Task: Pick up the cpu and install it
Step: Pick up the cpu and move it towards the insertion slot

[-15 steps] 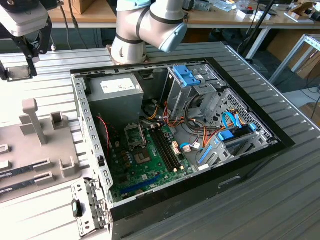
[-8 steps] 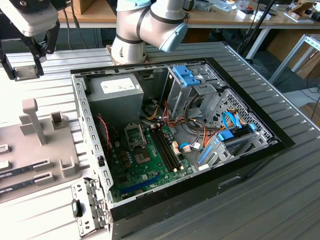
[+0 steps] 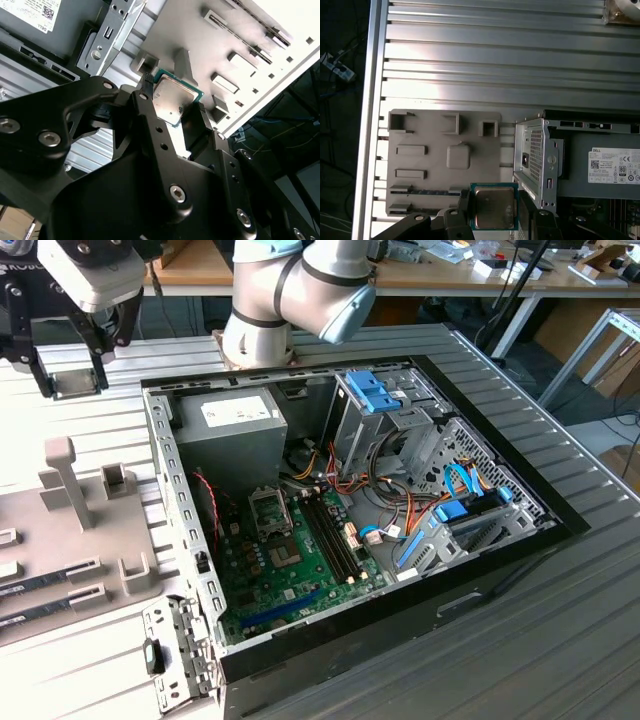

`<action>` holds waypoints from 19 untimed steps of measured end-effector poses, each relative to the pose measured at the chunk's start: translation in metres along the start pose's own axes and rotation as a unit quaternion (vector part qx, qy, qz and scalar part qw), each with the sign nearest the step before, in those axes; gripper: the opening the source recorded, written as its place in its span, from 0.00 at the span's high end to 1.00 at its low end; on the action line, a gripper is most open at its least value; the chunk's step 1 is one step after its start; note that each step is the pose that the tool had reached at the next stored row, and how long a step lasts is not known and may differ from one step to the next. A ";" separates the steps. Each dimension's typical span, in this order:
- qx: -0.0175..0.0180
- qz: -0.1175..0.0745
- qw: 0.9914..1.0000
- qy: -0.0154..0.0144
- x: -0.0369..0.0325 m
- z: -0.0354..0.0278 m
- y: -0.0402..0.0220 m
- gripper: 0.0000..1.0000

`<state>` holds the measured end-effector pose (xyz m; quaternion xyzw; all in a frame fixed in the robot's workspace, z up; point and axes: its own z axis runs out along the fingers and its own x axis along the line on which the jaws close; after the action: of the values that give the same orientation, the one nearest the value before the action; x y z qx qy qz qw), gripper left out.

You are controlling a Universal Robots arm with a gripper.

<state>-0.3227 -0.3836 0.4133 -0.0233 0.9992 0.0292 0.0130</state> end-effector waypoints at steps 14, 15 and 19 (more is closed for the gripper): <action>0.000 0.000 1.000 0.000 -0.0226 0.0011 -0.0011 0.53; 0.000 0.000 1.000 0.000 -0.0247 0.0012 -0.0012 0.53; 0.000 0.000 1.000 0.000 -0.0311 0.0015 -0.0015 0.53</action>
<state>-0.2915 -0.3835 0.4126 -0.0233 0.9992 0.0292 0.0130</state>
